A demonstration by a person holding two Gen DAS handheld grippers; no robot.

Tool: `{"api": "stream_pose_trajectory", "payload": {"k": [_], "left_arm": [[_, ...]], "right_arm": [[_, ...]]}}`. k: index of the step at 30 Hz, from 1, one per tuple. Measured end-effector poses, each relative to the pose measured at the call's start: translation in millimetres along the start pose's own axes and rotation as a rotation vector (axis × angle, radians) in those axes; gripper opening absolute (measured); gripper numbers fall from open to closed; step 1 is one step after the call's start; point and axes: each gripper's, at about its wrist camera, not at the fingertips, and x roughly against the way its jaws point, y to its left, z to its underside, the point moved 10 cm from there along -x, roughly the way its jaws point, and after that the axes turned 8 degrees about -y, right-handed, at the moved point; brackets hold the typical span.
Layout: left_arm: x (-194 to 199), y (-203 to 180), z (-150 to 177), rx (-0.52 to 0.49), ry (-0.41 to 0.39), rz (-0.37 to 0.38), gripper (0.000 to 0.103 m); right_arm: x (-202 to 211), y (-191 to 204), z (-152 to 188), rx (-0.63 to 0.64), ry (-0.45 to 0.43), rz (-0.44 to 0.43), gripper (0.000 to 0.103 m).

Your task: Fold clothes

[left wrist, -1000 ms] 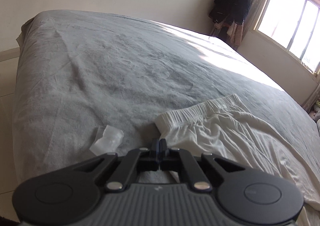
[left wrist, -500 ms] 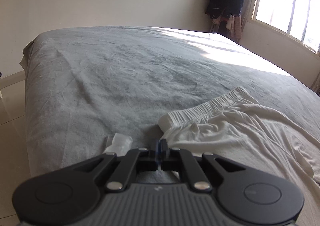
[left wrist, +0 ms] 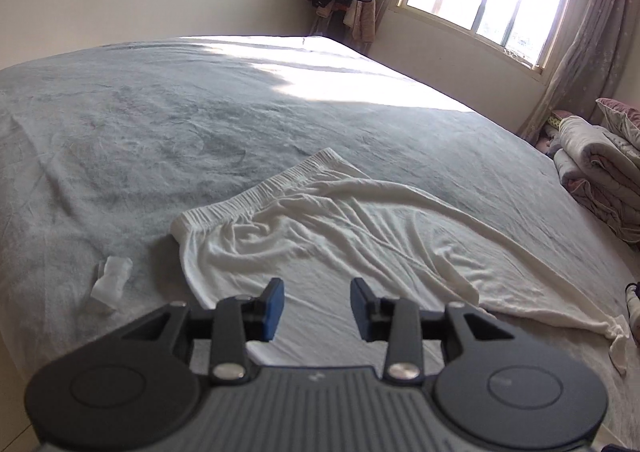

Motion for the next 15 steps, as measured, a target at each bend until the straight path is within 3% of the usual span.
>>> {"api": "stream_pose_trajectory", "payload": {"k": [7,15], "left_arm": [[-9.8,-69.4,-2.4,-0.136,0.065,0.201,0.036],[-57.1,-115.9,21.5,-0.251,0.056,0.397,0.020]], "right_arm": [[-17.3,-46.8,-8.6,-0.240,0.018,-0.060,0.046],[-65.8,-78.1,-26.8,-0.549,0.057,-0.146,0.046]]}}
